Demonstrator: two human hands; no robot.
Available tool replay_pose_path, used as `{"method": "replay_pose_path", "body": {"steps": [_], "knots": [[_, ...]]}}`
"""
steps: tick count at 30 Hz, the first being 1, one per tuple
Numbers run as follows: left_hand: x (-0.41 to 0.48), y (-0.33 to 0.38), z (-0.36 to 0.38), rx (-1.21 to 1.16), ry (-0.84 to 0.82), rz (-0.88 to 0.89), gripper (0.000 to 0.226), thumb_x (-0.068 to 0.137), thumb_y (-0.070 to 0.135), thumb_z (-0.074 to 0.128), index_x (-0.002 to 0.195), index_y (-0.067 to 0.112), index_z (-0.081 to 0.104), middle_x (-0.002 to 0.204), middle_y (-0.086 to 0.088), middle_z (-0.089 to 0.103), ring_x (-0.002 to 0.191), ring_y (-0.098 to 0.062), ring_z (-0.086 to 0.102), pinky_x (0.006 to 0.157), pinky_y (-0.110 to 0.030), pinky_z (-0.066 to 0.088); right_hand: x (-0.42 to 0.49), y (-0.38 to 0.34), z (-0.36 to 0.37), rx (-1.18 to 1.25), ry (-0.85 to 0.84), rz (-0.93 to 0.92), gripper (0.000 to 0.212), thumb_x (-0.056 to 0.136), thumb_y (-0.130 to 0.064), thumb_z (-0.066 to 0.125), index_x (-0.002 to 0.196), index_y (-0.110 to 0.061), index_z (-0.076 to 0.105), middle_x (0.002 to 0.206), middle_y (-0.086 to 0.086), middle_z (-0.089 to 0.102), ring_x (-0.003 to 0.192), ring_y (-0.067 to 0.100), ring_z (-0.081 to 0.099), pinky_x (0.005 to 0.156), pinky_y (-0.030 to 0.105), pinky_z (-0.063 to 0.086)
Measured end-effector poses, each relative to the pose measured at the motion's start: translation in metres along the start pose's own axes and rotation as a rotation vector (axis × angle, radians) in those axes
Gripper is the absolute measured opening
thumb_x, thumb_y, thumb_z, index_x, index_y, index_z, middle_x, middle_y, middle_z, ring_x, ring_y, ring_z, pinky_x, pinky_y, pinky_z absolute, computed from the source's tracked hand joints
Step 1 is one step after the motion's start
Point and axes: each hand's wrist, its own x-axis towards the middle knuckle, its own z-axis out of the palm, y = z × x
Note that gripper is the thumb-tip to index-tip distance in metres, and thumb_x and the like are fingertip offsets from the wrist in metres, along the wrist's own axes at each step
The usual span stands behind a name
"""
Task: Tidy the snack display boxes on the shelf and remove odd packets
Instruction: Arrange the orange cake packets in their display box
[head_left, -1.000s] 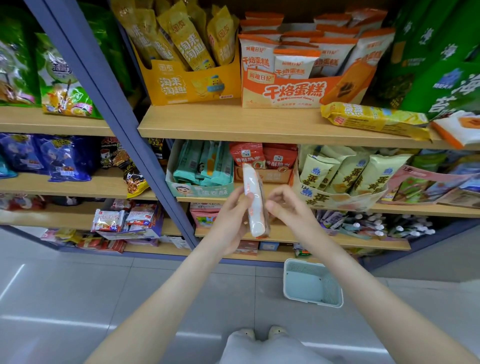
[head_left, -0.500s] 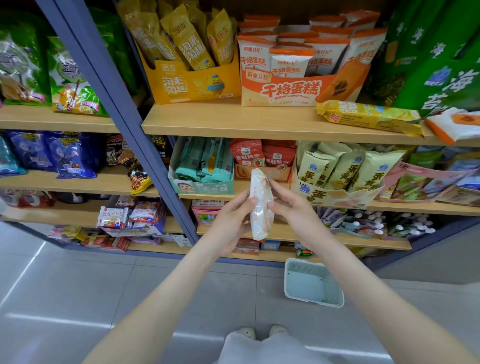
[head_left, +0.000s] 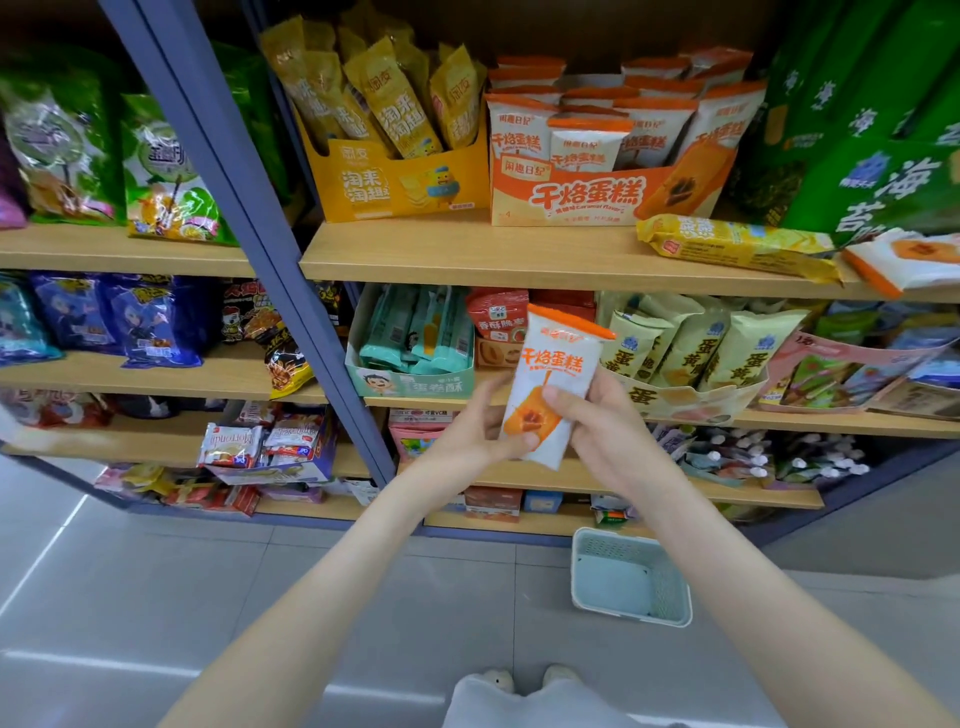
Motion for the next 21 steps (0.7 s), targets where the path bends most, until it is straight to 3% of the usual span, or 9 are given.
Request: {"method": "replay_pose_path", "body": {"steps": [3,6,9,14,18,21], "knots": [[0.005,0.006,-0.007,0.367,0.111,0.064,0.037,0.091,0.022,0.067,0.126,0.023,0.055,0.113,0.009,0.067,0.102,-0.010,0.063,0.076,-0.015,0.050,0.003,-0.005,0.004,-0.190,0.034,-0.056,0.037,0.086,0.006,0.061,0.114,-0.019,0.055,0.108,0.002,0.069,0.105,0.018,0.065,0.084,0.029,0.055],[0.013,0.018,-0.020,0.540,0.166,0.182,0.031,0.093,0.023,0.064,0.123,0.021,0.055,0.104,0.011,0.062,0.093,-0.007,0.059,0.067,-0.009,0.043,0.005,-0.020,0.004,-0.350,0.097,-0.232,0.048,0.081,0.008,0.068,0.111,-0.026,0.053,0.107,-0.003,0.064,0.099,0.009,0.063,0.083,0.025,0.054],[0.024,0.039,-0.030,0.601,0.124,0.299,0.034,0.093,0.023,0.065,0.125,0.022,0.055,0.110,0.011,0.061,0.096,-0.005,0.055,0.071,-0.007,0.039,0.007,-0.044,0.001,-0.489,0.144,-0.362,0.046,0.076,0.008,0.073,0.102,-0.027,0.059,0.097,-0.013,0.067,0.092,0.007,0.064,0.082,0.024,0.054],[0.053,0.082,-0.028,0.876,0.259,0.605,0.047,0.095,0.036,0.059,0.138,0.020,0.048,0.135,0.005,0.053,0.126,-0.011,0.042,0.098,-0.018,0.031,0.007,-0.091,-0.009,-0.590,0.306,-0.643,0.038,0.082,0.006,0.069,0.096,-0.028,0.061,0.089,-0.027,0.065,0.088,-0.003,0.062,0.076,0.014,0.049],[0.084,0.112,-0.018,0.986,0.433,0.887,0.041,0.099,0.033,0.048,0.133,0.011,0.053,0.133,-0.006,0.056,0.124,-0.020,0.046,0.105,-0.038,0.040,0.021,-0.128,-0.031,-0.677,0.449,-0.873,0.033,0.084,0.006,0.068,0.104,-0.019,0.059,0.097,-0.024,0.063,0.093,-0.006,0.059,0.080,0.009,0.045],[0.122,0.127,-0.009,1.117,0.559,1.063,0.036,0.095,0.021,0.051,0.128,0.008,0.057,0.133,-0.010,0.056,0.124,-0.026,0.050,0.108,-0.043,0.035,0.041,-0.148,-0.049,-0.697,0.488,-0.945,0.032,0.086,0.002,0.067,0.108,-0.021,0.059,0.104,-0.015,0.062,0.097,-0.002,0.060,0.083,0.016,0.048]]}}
